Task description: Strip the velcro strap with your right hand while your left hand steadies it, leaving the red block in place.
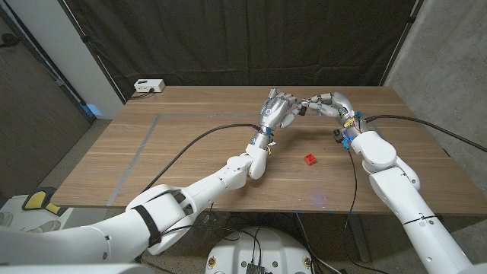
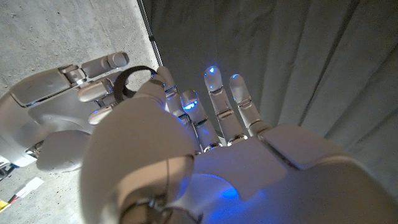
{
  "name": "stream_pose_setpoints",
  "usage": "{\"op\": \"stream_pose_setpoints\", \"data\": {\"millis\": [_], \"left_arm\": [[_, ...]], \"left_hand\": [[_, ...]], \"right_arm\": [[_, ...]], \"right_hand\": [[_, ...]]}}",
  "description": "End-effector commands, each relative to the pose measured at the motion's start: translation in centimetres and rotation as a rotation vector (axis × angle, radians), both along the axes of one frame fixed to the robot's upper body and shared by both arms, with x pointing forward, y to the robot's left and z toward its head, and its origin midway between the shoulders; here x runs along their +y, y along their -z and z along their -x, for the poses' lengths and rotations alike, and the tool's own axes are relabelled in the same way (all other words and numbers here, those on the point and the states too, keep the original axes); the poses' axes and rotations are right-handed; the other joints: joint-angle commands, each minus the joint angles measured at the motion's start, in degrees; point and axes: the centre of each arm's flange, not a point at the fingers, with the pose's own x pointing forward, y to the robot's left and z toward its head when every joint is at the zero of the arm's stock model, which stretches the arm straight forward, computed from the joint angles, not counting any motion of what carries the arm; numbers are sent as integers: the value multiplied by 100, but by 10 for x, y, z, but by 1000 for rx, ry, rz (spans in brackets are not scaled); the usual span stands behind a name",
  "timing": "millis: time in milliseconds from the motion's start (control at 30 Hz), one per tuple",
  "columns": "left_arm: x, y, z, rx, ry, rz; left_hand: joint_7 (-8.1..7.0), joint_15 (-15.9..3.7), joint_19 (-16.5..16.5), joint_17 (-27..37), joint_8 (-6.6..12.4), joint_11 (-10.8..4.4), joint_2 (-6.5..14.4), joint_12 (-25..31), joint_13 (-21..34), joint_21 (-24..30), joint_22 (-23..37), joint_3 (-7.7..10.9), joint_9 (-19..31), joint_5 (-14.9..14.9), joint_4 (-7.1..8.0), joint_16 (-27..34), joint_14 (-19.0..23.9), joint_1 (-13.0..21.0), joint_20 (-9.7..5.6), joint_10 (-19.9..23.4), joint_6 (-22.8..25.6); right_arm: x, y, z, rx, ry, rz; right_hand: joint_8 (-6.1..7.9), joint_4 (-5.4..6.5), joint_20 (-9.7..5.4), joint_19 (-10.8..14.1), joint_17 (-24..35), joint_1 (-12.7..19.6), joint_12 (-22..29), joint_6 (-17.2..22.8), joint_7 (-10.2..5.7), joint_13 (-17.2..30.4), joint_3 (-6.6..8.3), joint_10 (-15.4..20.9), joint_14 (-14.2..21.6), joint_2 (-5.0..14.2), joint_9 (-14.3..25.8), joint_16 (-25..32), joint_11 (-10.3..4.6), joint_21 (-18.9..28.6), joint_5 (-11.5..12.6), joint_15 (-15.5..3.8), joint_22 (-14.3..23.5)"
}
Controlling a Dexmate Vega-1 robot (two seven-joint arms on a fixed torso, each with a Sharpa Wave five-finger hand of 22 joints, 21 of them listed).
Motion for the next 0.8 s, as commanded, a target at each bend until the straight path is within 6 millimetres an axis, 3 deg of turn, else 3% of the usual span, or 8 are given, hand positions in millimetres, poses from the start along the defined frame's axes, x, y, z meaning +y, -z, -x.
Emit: {"op": "stream_pose_setpoints", "data": {"millis": [33,300,500,800], "left_arm": [[0,-2,-6,27,1,5],[1,-11,-6,186,25,20],[3,-27,-13,576,136,68],[6,-32,-21,958,311,143]], "left_hand": [[20,-918,28,7,62,-49,50,-4,11,5,0,39,98,36,-94,-7,-5,90,25,48,184],[291,-916,-22,-72,154,-50,57,-2,6,92,124,58,197,40,-174,2,43,175,55,133,262],[510,-885,-182,-88,209,-35,80,-30,-2,156,367,100,297,28,-228,11,5,244,214,127,249],[734,-823,-310,-70,248,-18,105,-53,2,200,741,125,423,-11,-262,109,-104,297,364,47,162]], "right_arm": [[2,-1,-7,-73,-39,10],[6,-3,-6,-128,-12,22],[7,-4,-6,-176,4,22],[5,-2,-6,-219,7,5]], "right_hand": [[5,-14,12,-66,206,170,-41,59,208,-38,139,67,75,100,63,-113,54,227,-164,-711,32],[124,4,94,-192,575,91,79,41,323,273,241,21,143,32,234,-221,85,509,-118,-703,34],[178,11,77,-227,680,48,111,49,298,368,278,21,162,3,298,-260,52,599,-71,-704,26],[262,12,46,-287,805,-22,61,32,278,371,364,60,203,-56,412,-332,8,775,13,-708,-4]]}}
